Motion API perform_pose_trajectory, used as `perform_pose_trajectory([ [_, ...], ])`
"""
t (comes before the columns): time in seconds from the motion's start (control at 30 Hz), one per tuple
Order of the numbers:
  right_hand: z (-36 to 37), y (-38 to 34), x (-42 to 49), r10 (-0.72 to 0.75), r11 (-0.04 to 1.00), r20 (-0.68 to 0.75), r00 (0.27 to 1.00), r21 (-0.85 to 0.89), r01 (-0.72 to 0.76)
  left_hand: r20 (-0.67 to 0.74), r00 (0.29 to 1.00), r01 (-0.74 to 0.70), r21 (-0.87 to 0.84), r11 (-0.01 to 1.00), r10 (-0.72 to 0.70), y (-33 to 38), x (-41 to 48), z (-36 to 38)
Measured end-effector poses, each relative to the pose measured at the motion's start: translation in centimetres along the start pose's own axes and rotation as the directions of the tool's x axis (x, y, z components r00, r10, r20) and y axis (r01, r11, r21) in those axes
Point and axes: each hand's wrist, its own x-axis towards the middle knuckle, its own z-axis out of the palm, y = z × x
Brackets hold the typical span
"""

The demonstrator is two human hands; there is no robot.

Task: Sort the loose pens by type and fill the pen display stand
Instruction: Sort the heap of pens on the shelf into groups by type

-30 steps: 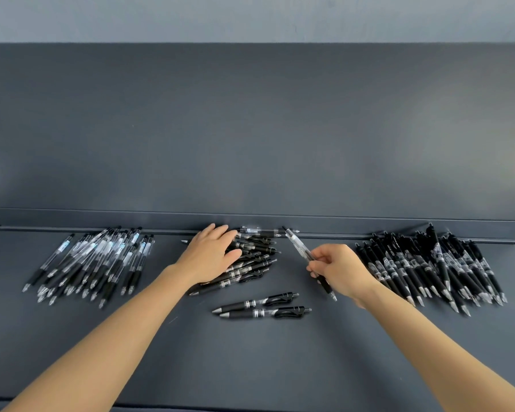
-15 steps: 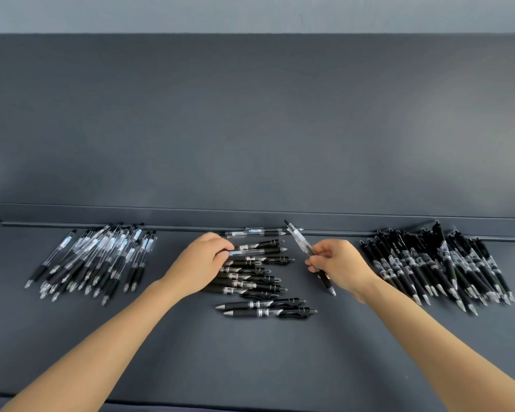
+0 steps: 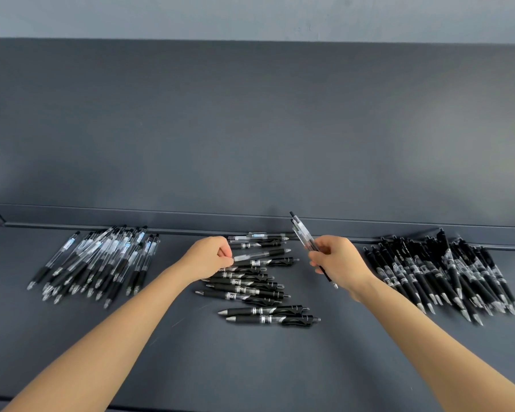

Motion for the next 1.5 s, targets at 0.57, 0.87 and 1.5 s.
perform_pose_trajectory([
  [0.57, 3.5, -2.3, 4.8, -0.169, 0.78, 0.169, 0.971, -0.58, 0.237, -0.42, 0.796, -0.183, -0.853, 0.489, -0.435, 0.8, -1.0, -1.9],
  [0.87, 3.1, -1.9, 4.7, -0.247, 0.74, 0.19, 0.95, -0.596, 0.311, -0.446, 0.732, -0.287, -0.887, 0.361, -0.515, 1.2, -1.0, -2.5],
  [1.5, 1.3, -2.4, 2.6, 0.097, 0.763, 0.356, 0.929, -0.626, 0.161, -0.366, 0.859, -0.206, -0.887, 0.414, -0.357, 1.4, -2.1, -1.6],
])
